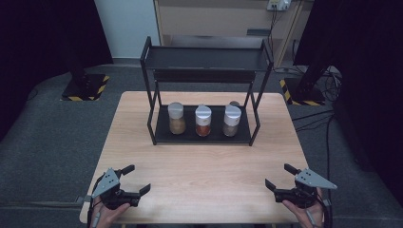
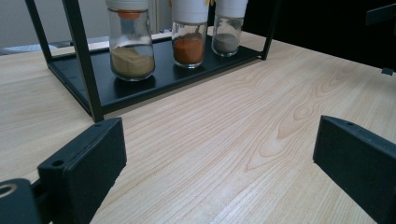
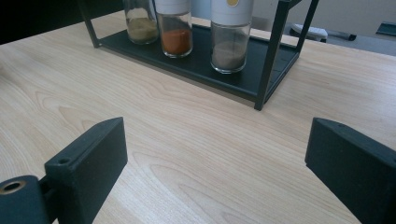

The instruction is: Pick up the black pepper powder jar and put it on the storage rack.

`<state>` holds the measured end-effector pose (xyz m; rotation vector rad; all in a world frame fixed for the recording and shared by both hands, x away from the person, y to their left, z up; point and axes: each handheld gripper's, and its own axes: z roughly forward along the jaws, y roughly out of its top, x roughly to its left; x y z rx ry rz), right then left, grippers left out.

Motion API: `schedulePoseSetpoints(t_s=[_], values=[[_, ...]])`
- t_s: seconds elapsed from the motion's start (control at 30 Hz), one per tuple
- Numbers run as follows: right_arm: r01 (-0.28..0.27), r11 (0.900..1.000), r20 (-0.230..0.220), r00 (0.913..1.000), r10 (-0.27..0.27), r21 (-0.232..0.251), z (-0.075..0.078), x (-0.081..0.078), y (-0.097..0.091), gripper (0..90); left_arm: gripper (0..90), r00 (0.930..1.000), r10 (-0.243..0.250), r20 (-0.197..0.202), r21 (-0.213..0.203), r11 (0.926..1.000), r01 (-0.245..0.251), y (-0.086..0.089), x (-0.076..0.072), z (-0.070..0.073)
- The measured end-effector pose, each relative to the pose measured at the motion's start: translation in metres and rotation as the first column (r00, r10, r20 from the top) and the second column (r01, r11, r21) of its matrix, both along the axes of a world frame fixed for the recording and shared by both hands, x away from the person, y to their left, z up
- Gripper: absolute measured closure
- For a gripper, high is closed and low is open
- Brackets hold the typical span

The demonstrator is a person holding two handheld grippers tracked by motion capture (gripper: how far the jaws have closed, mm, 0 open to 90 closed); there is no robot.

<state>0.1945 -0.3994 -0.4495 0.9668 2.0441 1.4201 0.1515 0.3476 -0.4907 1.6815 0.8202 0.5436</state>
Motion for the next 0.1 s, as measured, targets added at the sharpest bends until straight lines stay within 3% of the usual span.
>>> schedulePoseSetpoints(t_s=[0.1], values=[[-0.002, 1.0, -0.003, 1.0, 0.002, -0.001, -0.0001, 0.0006, 0.0001, 5.9, 1.7, 1.0, 0.0, -0.001, 0.002, 1.0, 0.0, -0.0001, 0.0, 0.0002]])
